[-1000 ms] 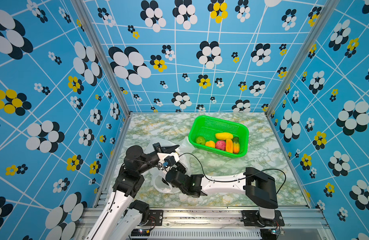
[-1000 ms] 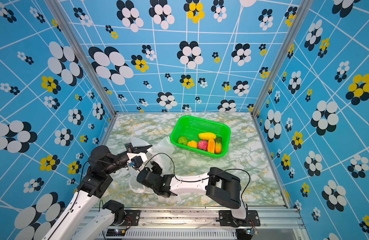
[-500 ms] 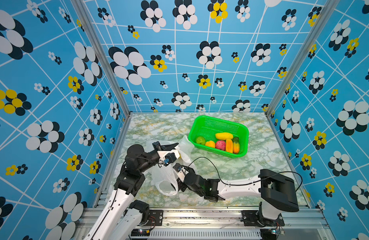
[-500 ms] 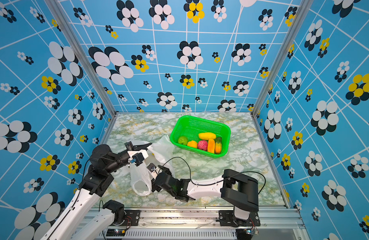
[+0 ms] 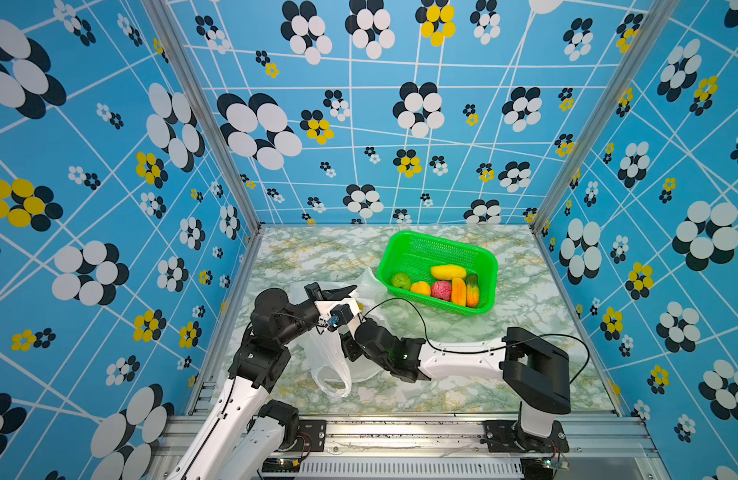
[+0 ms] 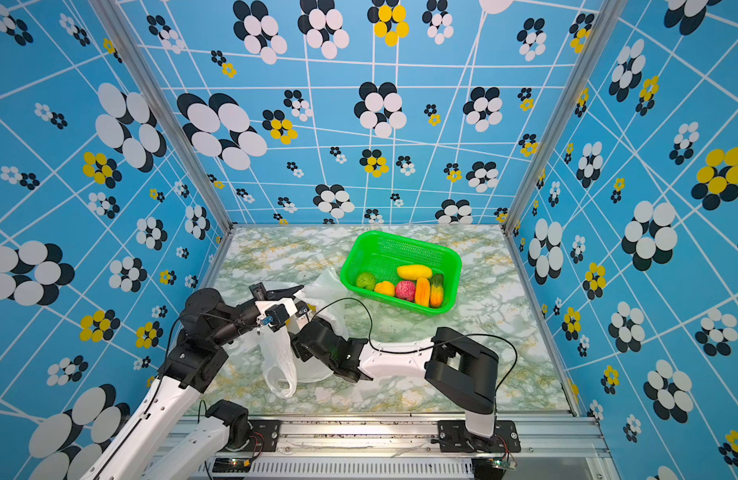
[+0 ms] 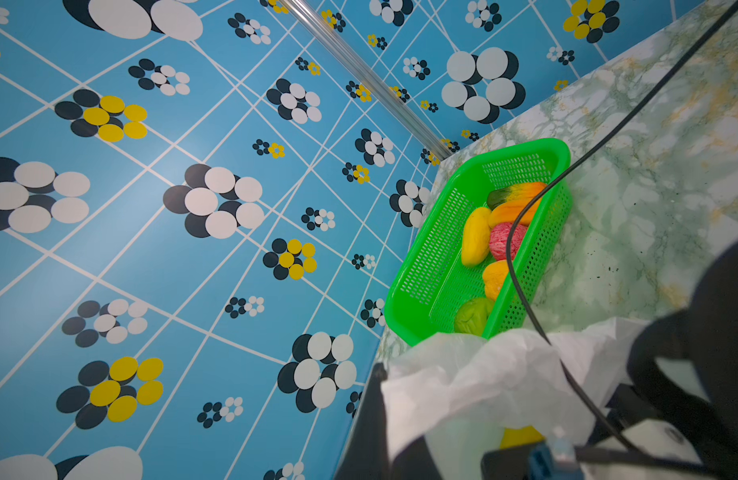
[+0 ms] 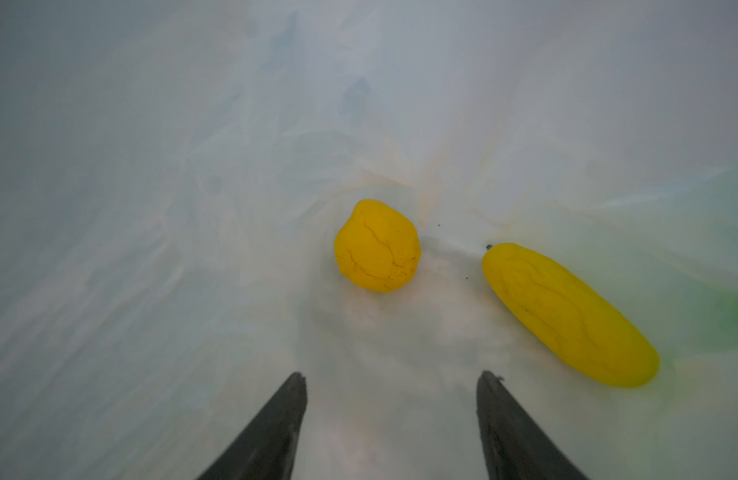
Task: Untie the knot of the plastic bag and take out the fruit
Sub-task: 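Lower the right gripper onto the round yellow fruit and close it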
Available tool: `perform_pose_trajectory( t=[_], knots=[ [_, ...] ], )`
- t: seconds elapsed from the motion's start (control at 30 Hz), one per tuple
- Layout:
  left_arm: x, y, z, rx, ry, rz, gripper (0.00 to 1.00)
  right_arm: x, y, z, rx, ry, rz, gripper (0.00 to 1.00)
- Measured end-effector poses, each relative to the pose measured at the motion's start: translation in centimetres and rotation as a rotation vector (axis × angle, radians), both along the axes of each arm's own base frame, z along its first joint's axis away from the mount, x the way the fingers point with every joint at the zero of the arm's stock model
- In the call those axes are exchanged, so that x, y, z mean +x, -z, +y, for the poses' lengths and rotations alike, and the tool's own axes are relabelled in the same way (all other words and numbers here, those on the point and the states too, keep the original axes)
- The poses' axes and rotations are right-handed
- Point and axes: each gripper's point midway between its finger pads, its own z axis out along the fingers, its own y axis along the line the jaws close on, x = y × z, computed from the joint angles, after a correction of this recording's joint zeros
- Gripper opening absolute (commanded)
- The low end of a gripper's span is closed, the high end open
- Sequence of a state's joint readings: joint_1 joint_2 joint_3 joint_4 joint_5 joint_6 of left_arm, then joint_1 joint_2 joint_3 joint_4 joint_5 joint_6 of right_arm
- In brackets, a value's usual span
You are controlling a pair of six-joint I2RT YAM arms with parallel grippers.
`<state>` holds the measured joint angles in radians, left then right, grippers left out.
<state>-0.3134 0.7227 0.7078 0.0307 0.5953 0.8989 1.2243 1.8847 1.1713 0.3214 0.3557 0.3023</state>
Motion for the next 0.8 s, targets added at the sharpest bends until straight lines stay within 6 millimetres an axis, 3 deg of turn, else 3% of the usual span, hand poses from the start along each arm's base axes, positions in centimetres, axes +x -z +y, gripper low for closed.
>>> perform_pose_trajectory(
  t=[0.17, 0.3, 0.57, 0.8],
  knots=[
    [-0.1, -0.1, 0.0, 0.000, 0.000, -0.002, 0.00, 0.9, 2.1, 3.4, -0.041, 0.002, 0.067, 0.85],
    [-0.2, -0.2, 0.0, -0.002, 0.005, -0.006, 0.00, 1.5, 3.3, 4.5, -0.080, 0.015, 0.093, 0.94],
    [-0.7, -0.3, -0.2, 0.002, 0.025, -0.016, 0.00, 5.0, 4.7, 6.3, -0.112, 0.082, 0.106, 0.95],
    [-1.7, -0.6, -0.6, 0.010, 0.072, -0.044, 0.00, 6.7, 4.7, 7.5, -0.131, 0.126, 0.078, 0.95]
  ],
)
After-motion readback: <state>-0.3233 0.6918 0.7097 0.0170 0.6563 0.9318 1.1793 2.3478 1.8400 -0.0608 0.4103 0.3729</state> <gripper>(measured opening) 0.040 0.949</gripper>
